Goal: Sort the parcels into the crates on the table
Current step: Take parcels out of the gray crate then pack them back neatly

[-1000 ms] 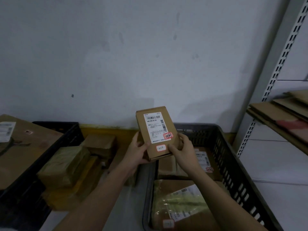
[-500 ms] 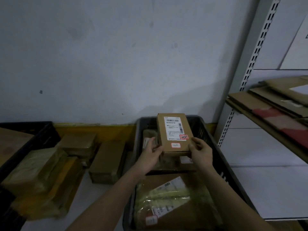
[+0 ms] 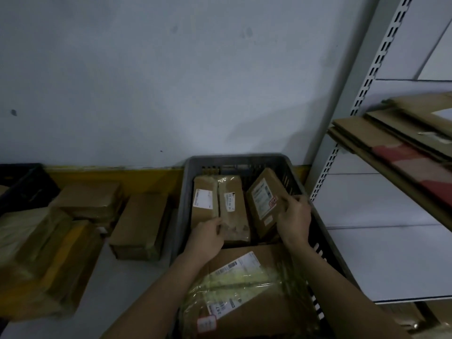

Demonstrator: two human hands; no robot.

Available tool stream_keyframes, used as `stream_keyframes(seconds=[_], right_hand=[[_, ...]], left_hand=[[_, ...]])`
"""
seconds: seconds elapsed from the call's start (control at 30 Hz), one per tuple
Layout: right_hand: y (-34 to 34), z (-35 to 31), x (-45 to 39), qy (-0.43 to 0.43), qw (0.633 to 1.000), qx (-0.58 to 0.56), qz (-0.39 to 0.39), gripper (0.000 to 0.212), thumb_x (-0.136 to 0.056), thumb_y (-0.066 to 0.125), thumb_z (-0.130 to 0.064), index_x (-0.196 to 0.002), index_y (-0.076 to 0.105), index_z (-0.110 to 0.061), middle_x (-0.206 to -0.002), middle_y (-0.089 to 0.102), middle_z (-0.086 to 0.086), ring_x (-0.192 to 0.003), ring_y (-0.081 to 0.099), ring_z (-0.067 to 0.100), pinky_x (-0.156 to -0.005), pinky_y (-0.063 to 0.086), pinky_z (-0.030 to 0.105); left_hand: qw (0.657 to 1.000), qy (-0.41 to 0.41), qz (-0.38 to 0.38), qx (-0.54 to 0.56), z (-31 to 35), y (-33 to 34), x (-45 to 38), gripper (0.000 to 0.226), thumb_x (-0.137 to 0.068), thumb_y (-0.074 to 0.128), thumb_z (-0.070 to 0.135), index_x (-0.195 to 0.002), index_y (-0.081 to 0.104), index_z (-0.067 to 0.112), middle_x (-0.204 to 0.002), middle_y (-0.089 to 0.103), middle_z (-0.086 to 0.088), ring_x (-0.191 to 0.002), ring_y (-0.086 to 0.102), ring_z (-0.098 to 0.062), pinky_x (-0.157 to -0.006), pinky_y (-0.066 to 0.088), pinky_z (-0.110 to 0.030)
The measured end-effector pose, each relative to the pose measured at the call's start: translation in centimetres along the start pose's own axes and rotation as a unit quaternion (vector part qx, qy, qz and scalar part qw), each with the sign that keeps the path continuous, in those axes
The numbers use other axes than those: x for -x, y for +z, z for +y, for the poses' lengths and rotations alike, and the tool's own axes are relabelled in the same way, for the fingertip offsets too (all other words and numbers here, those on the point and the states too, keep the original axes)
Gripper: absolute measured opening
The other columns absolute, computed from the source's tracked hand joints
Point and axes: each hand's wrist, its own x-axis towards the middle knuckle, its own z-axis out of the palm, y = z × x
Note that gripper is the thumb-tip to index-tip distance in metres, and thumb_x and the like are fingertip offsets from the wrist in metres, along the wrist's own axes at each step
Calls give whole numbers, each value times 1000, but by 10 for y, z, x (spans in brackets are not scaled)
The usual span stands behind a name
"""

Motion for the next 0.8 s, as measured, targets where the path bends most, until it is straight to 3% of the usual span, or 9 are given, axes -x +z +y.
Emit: stream_keyframes(seconds=[0.13,0.2,0.27,0.37,0.43,0.57,0.63,0.73,0.8], right_hand=[[14,8,-4,78,996,-14,-40,32,-98,49,-4,-127,62,-4,-125,52,16,-101,60,33,-91,48,34],[21,20,-8,107,988,30,-111,29,-100,47,-10,-122,63,-2,-124,57,18,-104,61,34,-96,50,36],[27,29,-9,100,967,128,-197,30,-99,49,-15,-123,61,0,-127,56,18,-112,57,33,-98,50,42],[38,27,-6,24,951,229,-208,38,-97,54,-20,-133,57,-11,-141,45,12,-128,40,32,-104,44,45],[47,19,-7,-15,946,235,-220,38,-97,52,-24,-134,57,-17,-141,48,8,-128,42,30,-103,44,45],[64,15,-8,-24,900,223,-375,37,-99,40,-30,-126,62,-19,-127,60,7,-108,57,25,-94,50,40],[67,16,-9,-28,892,227,-389,40,-99,38,-33,-131,58,-20,-131,57,7,-110,56,26,-94,48,39],[69,19,-9,-30,892,230,-388,45,-99,36,-36,-139,51,-21,-139,52,8,-120,52,29,-100,44,39],[70,20,-8,-20,895,227,-384,47,-99,36,-37,-141,49,-21,-142,51,9,-124,49,30,-103,42,40]], left_hand=[[1000,-6,12,-3,3,-1,0,29,-101,50,24,-123,65,10,-119,69,-7,-105,64,-23,-88,53,-34],[1000,-4,13,-13,3,-1,1,29,-101,50,24,-121,66,11,-116,70,-7,-100,65,-22,-86,54,-35],[1000,3,11,-27,4,-2,1,27,-101,49,23,-121,67,15,-111,71,-4,-86,61,-14,-76,52,-29],[999,12,7,-43,4,-2,0,26,-101,50,24,-120,67,18,-103,70,0,-74,55,-7,-62,43,-20],[999,13,6,-46,5,-2,1,26,-101,50,23,-120,67,18,-105,70,0,-75,53,-7,-60,39,-16],[998,20,0,-55,5,-2,2,28,-101,50,21,-124,66,20,-113,70,-2,-78,53,-6,-62,39,-12],[998,21,-3,-55,5,-2,2,29,-101,50,21,-126,66,20,-113,70,-2,-76,54,-5,-59,37,-9],[999,15,1,-51,4,-2,1,29,-101,50,21,-126,66,20,-118,69,-3,-92,63,-13,-71,44,-16],[998,12,5,-55,3,-1,1,29,-101,50,21,-125,66,21,-118,69,-3,-89,61,-13,-72,45,-19]])
